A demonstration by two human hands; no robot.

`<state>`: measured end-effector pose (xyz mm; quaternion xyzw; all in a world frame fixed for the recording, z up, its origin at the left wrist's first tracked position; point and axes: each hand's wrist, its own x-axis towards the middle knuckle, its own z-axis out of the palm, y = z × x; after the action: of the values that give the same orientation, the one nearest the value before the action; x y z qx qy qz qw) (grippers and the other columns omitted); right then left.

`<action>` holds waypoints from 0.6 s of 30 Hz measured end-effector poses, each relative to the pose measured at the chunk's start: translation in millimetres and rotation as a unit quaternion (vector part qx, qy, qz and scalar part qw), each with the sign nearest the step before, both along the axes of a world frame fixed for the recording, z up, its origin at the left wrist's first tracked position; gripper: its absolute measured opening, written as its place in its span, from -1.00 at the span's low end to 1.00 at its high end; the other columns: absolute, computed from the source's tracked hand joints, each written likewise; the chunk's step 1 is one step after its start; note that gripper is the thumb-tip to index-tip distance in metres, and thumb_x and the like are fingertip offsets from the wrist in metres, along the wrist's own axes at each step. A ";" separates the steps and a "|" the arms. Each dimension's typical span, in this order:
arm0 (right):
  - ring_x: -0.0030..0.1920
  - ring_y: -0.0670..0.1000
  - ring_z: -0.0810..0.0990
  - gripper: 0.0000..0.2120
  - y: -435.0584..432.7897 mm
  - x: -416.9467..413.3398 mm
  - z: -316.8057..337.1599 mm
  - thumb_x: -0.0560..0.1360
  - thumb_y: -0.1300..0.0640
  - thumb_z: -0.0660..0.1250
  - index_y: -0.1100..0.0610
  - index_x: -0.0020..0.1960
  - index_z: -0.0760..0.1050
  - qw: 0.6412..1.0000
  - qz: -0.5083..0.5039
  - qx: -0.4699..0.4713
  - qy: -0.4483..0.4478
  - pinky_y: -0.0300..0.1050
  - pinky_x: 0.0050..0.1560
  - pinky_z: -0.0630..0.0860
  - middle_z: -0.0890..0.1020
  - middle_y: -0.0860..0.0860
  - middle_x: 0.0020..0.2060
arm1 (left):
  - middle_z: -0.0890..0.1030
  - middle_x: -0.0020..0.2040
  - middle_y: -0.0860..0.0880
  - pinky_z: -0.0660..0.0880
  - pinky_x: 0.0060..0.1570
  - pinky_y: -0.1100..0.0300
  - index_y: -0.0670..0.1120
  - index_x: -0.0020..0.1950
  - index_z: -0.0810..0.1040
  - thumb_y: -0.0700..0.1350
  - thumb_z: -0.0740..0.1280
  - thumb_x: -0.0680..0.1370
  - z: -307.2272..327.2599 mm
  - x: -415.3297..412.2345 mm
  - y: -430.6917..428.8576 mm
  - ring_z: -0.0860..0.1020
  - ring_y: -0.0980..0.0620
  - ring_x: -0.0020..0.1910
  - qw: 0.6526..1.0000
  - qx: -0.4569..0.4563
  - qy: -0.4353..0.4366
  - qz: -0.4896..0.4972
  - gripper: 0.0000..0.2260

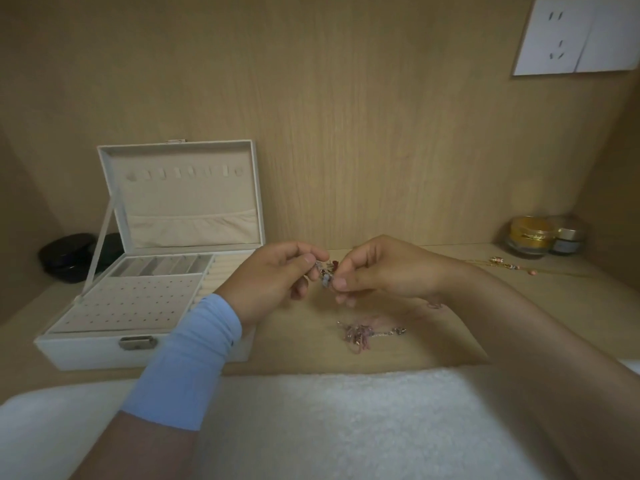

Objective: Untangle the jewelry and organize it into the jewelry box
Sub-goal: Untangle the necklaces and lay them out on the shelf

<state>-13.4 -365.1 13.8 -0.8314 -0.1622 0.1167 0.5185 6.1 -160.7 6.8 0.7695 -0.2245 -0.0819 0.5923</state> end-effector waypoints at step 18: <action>-0.46 -0.26 0.46 -0.79 -6.4 4.0 7.7 0.47 0.31 0.47 0.03 -0.21 0.59 0.980 -0.093 -0.097 -0.145 -0.42 -0.37 0.36 0.60 0.02 -0.24 | 0.60 -0.31 -0.07 0.56 0.07 0.04 -0.17 -0.17 0.46 -0.17 0.10 0.68 7.3 -4.3 1.8 0.64 -0.04 -0.18 0.986 -0.120 0.112 -0.015 -0.73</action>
<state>-9.4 -371.5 21.4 -0.8973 -0.1458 -0.0383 0.4149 1.8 -158.9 14.0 0.6757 -0.1765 -0.1486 0.7001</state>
